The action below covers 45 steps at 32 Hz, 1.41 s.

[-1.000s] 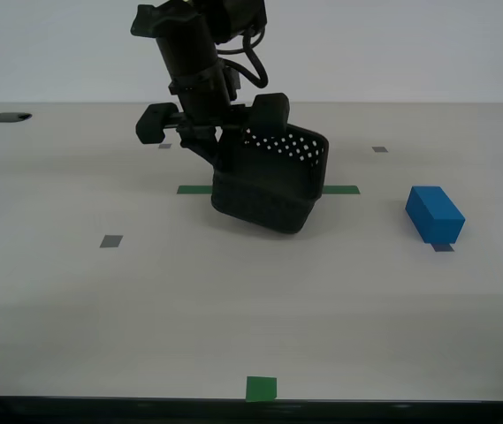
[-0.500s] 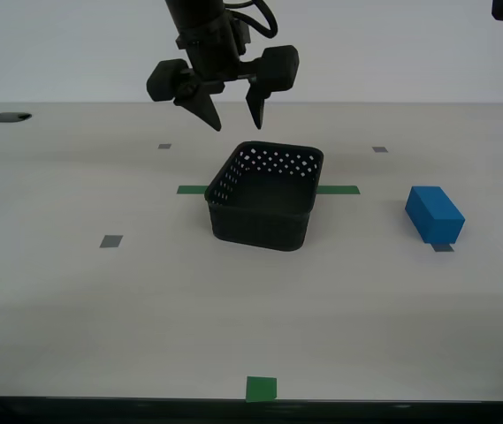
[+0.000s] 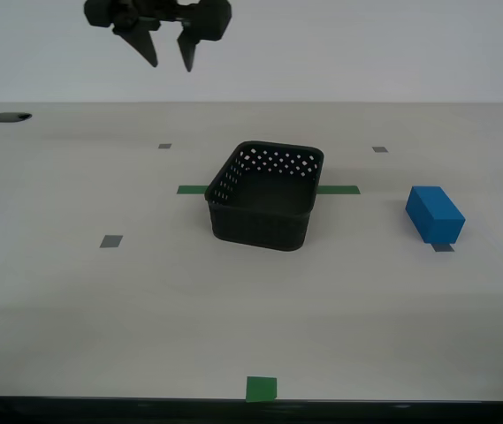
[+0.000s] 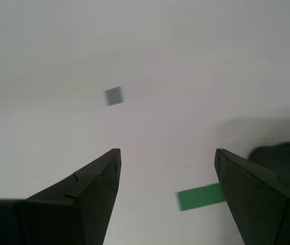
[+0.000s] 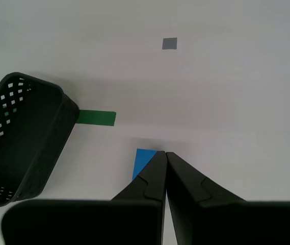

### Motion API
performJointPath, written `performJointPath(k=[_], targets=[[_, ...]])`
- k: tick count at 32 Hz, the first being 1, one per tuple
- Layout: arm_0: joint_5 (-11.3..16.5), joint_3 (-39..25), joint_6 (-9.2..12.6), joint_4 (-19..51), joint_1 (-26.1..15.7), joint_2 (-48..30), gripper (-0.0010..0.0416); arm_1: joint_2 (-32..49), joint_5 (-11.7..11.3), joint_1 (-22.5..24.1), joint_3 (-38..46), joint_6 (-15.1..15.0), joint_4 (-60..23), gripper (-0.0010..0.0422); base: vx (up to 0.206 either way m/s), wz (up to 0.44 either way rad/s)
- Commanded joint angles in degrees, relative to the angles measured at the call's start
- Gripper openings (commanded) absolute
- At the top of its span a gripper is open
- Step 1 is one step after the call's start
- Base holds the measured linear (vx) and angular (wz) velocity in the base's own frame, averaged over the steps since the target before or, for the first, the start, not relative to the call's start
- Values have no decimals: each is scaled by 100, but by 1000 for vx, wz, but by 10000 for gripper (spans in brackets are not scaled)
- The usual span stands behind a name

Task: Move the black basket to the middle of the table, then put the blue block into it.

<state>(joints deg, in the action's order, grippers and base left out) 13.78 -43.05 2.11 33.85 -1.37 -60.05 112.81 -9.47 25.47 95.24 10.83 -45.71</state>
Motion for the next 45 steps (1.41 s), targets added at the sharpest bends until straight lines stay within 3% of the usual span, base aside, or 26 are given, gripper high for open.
performJointPath(k=[1,3,7,9,13,17,20,28,31,37,45], targets=[[79,-7,-70,9,-24,0,3,-2,4,-282,0,-146,-168,249,0,0],[111,-7,-105,74,-31,0,18,-2,4,-658,-13,-310,-240,249,0,0],[190,-7,-39,269,-48,-144,66,-2,9,-1069,-35,-343,-243,249,0,0],[186,-7,-35,378,-63,-549,137,-2,11,-1423,-63,-404,-481,249,0,0],[175,-7,-48,229,-170,-1189,224,-2,9,-1652,-282,-494,-750,249,0,0],[168,-7,-55,48,-251,-1596,263,-2,7,-1746,-629,-538,-682,249,0,0],[116,-7,-57,-46,-317,-2050,269,-2,7,-1801,-979,-551,-498,249,0,0],[114,-9,-59,-737,-595,-3342,216,-7,11,-1840,-1320,-599,-236,249,0,0],[109,-9,-59,-874,-662,-3646,231,-7,98,-1858,-1362,-599,-149,249,0,0],[96,-9,37,-1156,-734,-3915,289,-13,120,-1875,-1373,-656,-122,249,0,0],[92,-9,251,-1412,-868,-4022,255,-13,120,-1878,-1373,-654,-68,249,0,0]])
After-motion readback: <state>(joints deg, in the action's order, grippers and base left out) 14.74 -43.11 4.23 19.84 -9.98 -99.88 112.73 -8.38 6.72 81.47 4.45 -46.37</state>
